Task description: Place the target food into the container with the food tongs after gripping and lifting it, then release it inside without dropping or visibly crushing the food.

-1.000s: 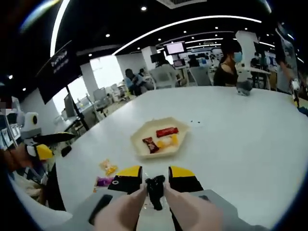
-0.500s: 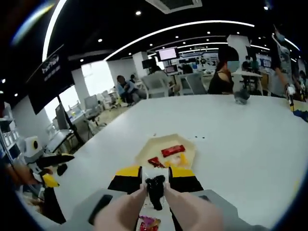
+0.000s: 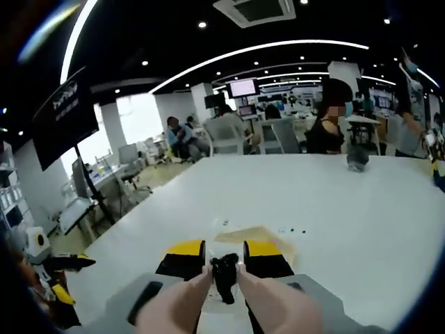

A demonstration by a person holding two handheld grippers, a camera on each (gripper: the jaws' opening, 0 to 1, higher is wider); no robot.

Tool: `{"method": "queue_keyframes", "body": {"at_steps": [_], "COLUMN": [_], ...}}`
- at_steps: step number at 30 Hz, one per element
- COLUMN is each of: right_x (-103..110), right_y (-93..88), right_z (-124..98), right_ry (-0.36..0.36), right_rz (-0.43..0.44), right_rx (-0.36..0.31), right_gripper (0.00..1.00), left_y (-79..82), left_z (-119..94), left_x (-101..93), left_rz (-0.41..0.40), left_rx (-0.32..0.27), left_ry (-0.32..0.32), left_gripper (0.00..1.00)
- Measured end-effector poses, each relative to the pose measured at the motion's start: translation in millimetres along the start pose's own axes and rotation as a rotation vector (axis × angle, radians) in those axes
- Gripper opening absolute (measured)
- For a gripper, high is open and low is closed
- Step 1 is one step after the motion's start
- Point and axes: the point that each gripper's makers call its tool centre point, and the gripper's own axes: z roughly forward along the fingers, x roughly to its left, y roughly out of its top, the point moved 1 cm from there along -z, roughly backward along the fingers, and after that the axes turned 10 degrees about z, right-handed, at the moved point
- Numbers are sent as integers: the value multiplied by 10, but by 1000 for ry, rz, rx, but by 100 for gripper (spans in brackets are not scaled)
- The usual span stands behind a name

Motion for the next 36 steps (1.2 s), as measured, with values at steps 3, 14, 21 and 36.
{"method": "queue_keyframes", "body": {"at_steps": [3,14,21,36], "right_x": [-21,-162,-280,-192], "right_y": [52,12,-6,1], "right_z": [94,261,320,654], "right_ry": [15,123,152,211], "right_rz": [-10,55,88,21], "right_rx": [-12,-34,-29,13], "right_gripper": [21,21,20,21], "left_y": [27,297,286,196], "left_z": [-37,-132,-40,-127], "left_x": [-52,-40,-331,-518], "left_rz": [-19,-106,-131,-120], "left_rx": [7,-21,-27,-19], "left_ry": [5,167,194,244], "left_gripper": [94,94,93,93]}}
